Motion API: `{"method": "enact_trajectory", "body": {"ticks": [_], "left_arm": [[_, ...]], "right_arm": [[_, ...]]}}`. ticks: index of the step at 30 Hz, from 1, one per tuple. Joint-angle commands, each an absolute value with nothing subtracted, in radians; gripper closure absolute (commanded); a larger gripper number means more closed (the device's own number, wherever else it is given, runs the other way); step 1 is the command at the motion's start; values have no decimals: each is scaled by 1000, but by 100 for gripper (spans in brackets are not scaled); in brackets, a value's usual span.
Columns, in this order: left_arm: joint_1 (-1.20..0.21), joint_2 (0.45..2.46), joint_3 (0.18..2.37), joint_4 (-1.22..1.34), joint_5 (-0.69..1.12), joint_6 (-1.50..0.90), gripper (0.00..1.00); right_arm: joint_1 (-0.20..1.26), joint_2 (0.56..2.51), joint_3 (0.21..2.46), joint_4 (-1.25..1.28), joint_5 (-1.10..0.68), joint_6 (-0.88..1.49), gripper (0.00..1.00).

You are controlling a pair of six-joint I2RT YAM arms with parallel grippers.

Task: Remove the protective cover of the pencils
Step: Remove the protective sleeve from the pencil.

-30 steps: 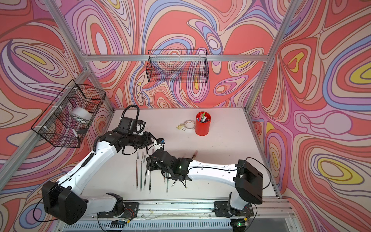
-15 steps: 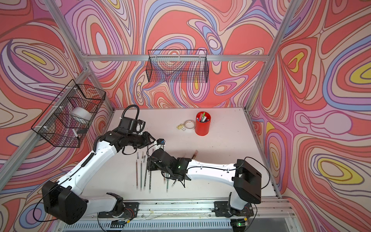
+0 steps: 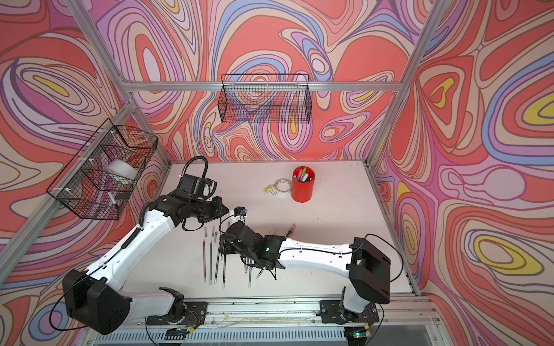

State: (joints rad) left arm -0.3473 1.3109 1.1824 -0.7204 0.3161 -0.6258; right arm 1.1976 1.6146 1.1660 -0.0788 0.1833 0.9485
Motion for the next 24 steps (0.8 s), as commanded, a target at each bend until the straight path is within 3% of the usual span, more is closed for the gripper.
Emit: {"method": "enact_trajectory", "body": {"ticks": [1, 5, 9, 10, 15, 18, 24], "left_arm": [[-352, 1318, 1218, -757, 305, -613, 94], [-352, 1315, 1227, -768, 303, -605, 96], [-352, 1313, 1239, -780, 300, -591, 96], [-352, 1313, 1242, -783, 297, -588, 96], [-352, 1311, 1243, -781, 288, -571, 97], [-352, 1317, 1249, -772, 270, -555, 97], [-352, 1371, 1331, -787, 193, -489, 97]], "right_arm": [[1202, 1630, 1173, -74, 182, 954, 88], [1202, 1643, 1186, -95, 189, 967, 70], [1198, 1672, 1216, -116, 188, 975, 67], [1198, 1678, 1223, -118, 185, 975, 68], [1197, 1678, 1226, -111, 176, 968, 94], [1198, 1668, 1216, -106, 173, 966, 100], [1202, 1649, 1176, -90, 152, 985, 100]]}}
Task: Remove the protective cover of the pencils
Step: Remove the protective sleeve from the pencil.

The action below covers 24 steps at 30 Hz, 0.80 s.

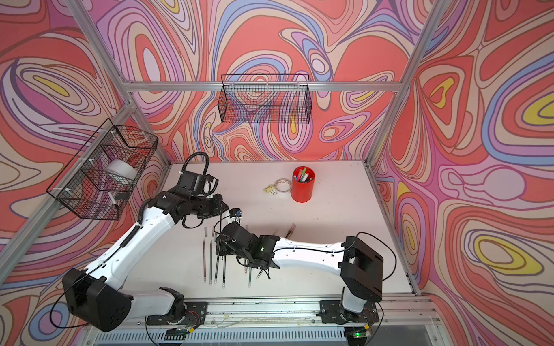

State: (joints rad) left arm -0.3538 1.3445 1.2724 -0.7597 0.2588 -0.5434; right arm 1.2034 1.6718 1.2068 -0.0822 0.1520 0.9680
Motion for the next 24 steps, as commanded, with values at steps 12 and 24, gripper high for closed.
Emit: {"method": "enact_trajectory", "body": {"ticks": [12, 24], "left_arm": [[-350, 1536, 1425, -805, 114, -469, 100], [-350, 1735, 1438, -851, 96, -467, 100]], "right_arm": [[1218, 1636, 1072, -136, 163, 1089, 100], [1216, 1921, 1230, -320, 68, 1170, 100]]}}
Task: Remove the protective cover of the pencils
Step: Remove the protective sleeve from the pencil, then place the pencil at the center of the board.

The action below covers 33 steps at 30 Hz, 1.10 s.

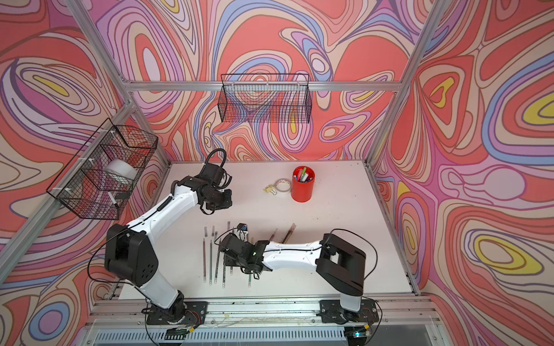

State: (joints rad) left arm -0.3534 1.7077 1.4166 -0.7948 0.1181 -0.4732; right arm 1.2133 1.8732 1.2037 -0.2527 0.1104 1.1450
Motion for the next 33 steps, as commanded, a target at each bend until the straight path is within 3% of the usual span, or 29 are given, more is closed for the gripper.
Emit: {"method": "enact_trajectory", "body": {"ticks": [1, 9, 20, 33], "left_arm": [[-350, 1747, 1438, -850, 105, -471, 100], [-352, 1826, 1468, -899, 87, -481, 100], [-353, 1880, 1487, -928, 119, -483, 100], [-382, 1902, 1475, -941, 139, -485, 100]], "right_arm": [[1216, 1943, 1243, -328, 59, 1168, 100], [1212, 2018, 1300, -412, 45, 1167, 100], [1210, 2022, 1298, -476, 61, 1189, 84], [1204, 2048, 1329, -498, 47, 1187, 81]]}}
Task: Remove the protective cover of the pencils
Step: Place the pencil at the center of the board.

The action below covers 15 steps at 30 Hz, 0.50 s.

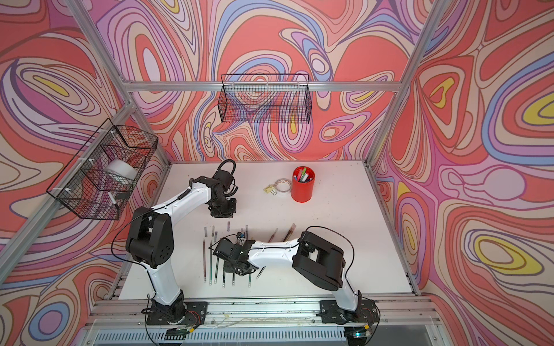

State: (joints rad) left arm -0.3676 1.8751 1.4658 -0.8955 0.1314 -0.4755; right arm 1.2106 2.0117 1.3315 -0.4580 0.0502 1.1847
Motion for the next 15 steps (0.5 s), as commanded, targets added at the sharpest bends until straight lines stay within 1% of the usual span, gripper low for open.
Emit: {"method": "enact_trajectory", "body": {"ticks": [1, 6, 10, 15], "left_arm": [[-384, 1908, 1478, -945, 138, -484, 100], [-387, 1939, 1480, -960, 140, -491, 100], [-387, 1959, 1485, -971, 135, -494, 100], [-389, 1980, 1474, -954, 165, -501, 99]], "right_arm": [[1204, 2044, 1330, -489, 45, 1181, 80], [1204, 2020, 1388, -506, 54, 1146, 75], [1204, 1976, 1430, -553, 112, 1125, 72], [1204, 1906, 1389, -569, 170, 1132, 69]]}}
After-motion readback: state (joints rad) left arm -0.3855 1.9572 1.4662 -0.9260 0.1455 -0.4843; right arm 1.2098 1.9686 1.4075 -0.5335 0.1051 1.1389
